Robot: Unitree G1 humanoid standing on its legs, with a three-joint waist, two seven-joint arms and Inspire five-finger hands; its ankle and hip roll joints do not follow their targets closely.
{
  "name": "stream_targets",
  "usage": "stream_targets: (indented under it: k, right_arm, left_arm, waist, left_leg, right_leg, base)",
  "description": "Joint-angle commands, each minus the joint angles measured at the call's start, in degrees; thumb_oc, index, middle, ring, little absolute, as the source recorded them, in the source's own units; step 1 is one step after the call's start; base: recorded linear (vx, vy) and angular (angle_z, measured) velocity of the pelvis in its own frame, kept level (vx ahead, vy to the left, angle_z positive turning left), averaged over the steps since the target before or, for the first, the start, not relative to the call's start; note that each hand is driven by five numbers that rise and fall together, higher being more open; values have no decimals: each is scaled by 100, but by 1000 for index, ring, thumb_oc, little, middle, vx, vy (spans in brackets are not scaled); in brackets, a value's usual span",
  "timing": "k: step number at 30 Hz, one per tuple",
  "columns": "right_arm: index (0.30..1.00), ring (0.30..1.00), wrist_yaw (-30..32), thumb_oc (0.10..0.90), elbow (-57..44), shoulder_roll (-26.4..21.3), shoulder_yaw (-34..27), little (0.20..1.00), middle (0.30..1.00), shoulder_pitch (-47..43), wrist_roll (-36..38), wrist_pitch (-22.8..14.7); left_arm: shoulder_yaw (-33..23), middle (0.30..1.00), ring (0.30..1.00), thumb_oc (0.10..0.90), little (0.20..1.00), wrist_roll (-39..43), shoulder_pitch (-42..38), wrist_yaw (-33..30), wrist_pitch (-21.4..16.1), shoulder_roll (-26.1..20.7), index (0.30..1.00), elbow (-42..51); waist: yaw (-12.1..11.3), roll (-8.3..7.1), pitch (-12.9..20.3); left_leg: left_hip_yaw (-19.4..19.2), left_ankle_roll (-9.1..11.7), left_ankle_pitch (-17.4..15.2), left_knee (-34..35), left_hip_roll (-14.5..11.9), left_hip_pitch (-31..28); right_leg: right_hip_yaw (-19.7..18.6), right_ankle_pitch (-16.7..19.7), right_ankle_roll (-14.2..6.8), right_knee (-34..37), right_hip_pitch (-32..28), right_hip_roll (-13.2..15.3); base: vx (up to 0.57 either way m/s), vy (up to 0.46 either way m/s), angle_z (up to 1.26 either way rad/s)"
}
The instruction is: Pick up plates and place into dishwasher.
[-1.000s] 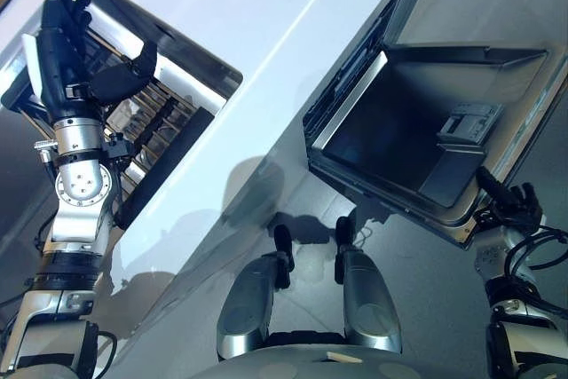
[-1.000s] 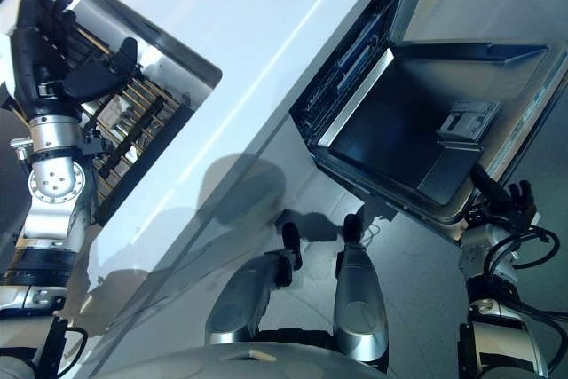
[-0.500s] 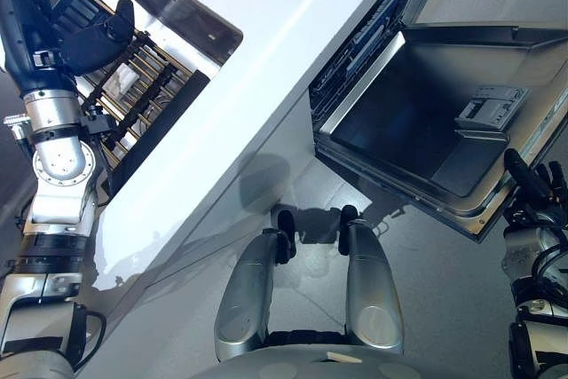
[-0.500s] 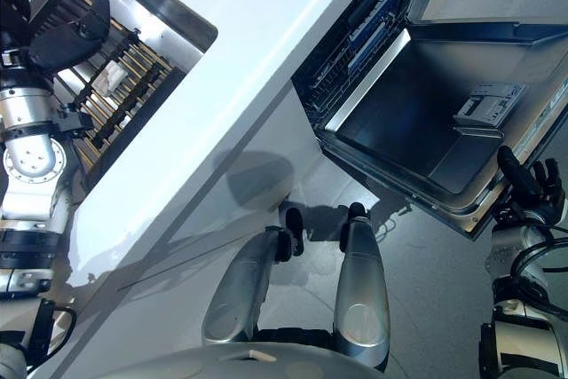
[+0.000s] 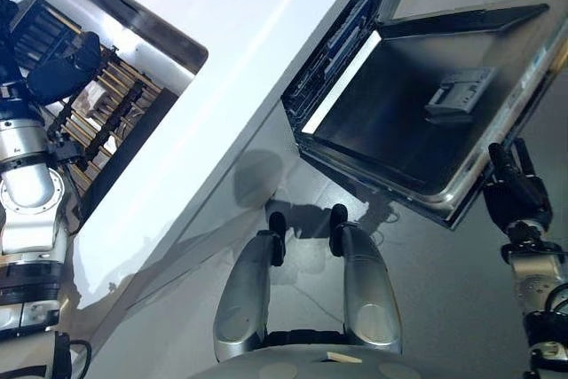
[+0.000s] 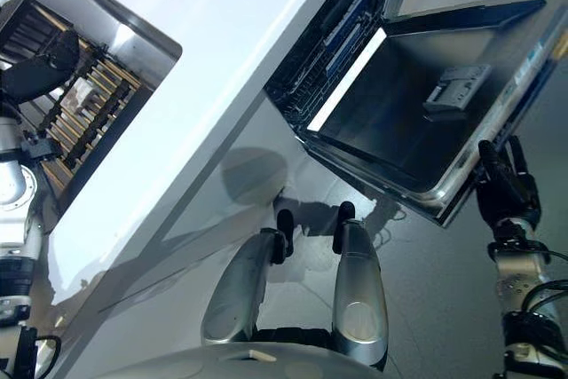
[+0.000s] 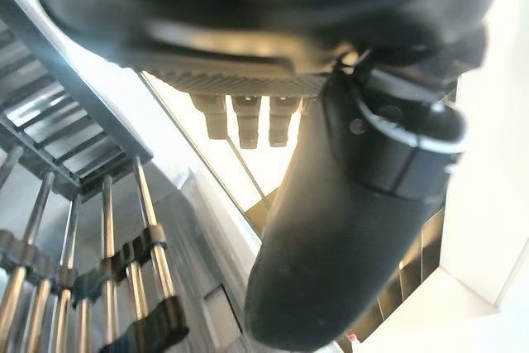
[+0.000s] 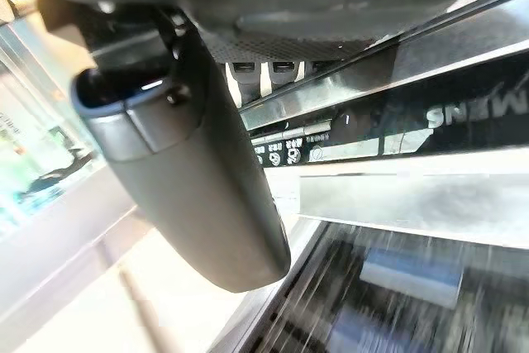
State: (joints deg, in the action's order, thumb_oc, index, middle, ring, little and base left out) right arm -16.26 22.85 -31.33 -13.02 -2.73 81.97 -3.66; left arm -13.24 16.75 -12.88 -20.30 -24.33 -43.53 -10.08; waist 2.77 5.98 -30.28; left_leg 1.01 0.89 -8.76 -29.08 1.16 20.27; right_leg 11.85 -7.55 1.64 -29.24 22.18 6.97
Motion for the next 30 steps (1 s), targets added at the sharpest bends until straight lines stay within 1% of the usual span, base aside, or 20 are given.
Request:
stream_targets:
  k: [1,6,9,12,14,17,19,21,24,27,28,29,30]
  right_arm:
    - [900,900,-1543,800,-2574,953,1832,900,900,-2367,-543,1318]
    - [900,900,-1207,800,-2942,1198,1983,900,900,-2362,-912,1405]
    - [900,900,-991,800,-3032,1248,1989,900,900,-2182,-1012,1445]
    - [900,900,-933,800,-3007,1235,1943,900,900,-2033,-1053,1422]
    - [900,900,-887,800,-2931,1212,1908,900,900,-1925,-1090,1344]
    - [900,900,-848,800,-2828,1205,1872,900,900,-1796,-1152,1208]
    - [900,900,-776,800,-2746,1189,1795,900,900,-1639,-1240,1047]
    - [900,900,-740,800,-2703,1199,1731,900,900,-1536,-1296,990]
    - [900,900,-561,800,-2552,1213,1476,900,900,-1191,-1449,672]
    - [900,900,-339,800,-2486,1217,1272,900,900,-915,-1845,243]
    - [900,900,-171,800,-2446,1219,1204,900,900,-802,-2157,-38]
    - [900,900,147,800,-2378,1184,1083,900,900,-621,-2722,-446]
    - [900,900,254,800,-2371,1182,1070,900,900,-595,-2837,-507]
  left_arm:
    - [282,900,900,800,900,99,-420,-130,-652,230,900,700]
    - [285,900,900,800,900,170,-294,-50,-674,327,900,701]
    - [241,900,900,800,900,194,-96,58,-681,425,900,751]
    - [225,900,900,800,900,173,24,114,-702,459,900,771]
    - [239,900,900,800,900,136,113,167,-741,519,900,770]
    - [246,900,900,800,900,133,193,242,-789,571,900,759]
    - [249,900,900,800,900,132,263,294,-790,613,900,781]
    - [237,900,900,800,900,183,327,366,-803,651,900,794]
    - [223,900,900,800,900,445,535,759,-780,815,900,860]
    - [246,900,900,800,900,725,707,1081,-750,996,900,935]
    - [269,900,900,800,900,798,783,1163,-735,1071,900,992]
    - [271,900,900,800,900,856,892,1259,-770,1203,900,1023]
    - [272,900,900,800,900,867,912,1279,-779,1222,900,1031]
  waist:
    - [-524,-324,142]
    - [-579,-373,300]
    - [-643,-453,440]
    - [-674,-522,528]
    - [-702,-584,625]
    - [-725,-639,727]
    - [-723,-683,839]
    - [-722,-699,904]
    - [-686,-732,1101]
    - [-626,-732,1256]
    - [-606,-728,1317]
    - [-564,-726,1412]
    - [-560,-723,1430]
  left_leg:
    - [-218,-484,-73,454,480,-334]
    - [-186,-471,18,713,483,-593]
    - [-179,-484,75,993,486,-854]
    - [-188,-498,131,1234,488,-1046]
    - [-206,-506,165,1425,484,-1192]
    - [-204,-518,207,1624,498,-1342]
    - [-210,-526,236,1800,504,-1474]
    - [-210,-528,250,1900,508,-1559]
    - [-207,-537,268,2142,514,-1778]
    - [-221,-528,272,2260,506,-1908]
    - [-220,-522,269,2294,507,-1956]
    - [-241,-510,273,2360,500,-2017]
    - [-243,-509,276,2375,498,-2029]
  right_leg:
    - [-200,-306,-85,162,-424,-337]
    - [-185,-167,-84,602,-756,-355]
    - [-151,-77,-139,910,-1023,-361]
    - [-140,7,-202,1142,-1196,-365]
    - [-118,65,-263,1317,-1325,-368]
    - [-114,123,-321,1485,-1456,-379]
    - [-112,163,-375,1634,-1569,-392]
    - [-119,187,-404,1727,-1648,-401]
    - [-163,253,-471,1973,-1845,-433]
    - [-223,299,-506,2106,-1942,-463]
    - [-247,315,-520,2145,-1973,-479]
    - [-270,335,-530,2216,-2018,-501]
    - [-275,339,-531,2229,-2026,-506]
  base:
    - [49,92,-11]
    - [64,98,2]
    - [102,108,8]
    - [69,88,22]
    - [62,73,22]
    - [43,65,0]
    - [39,67,1]
    - [25,57,3]
    - [6,79,10]
    - [-20,71,13]
    - [-49,77,13]
    - [-44,64,11]
    - [-50,76,6]
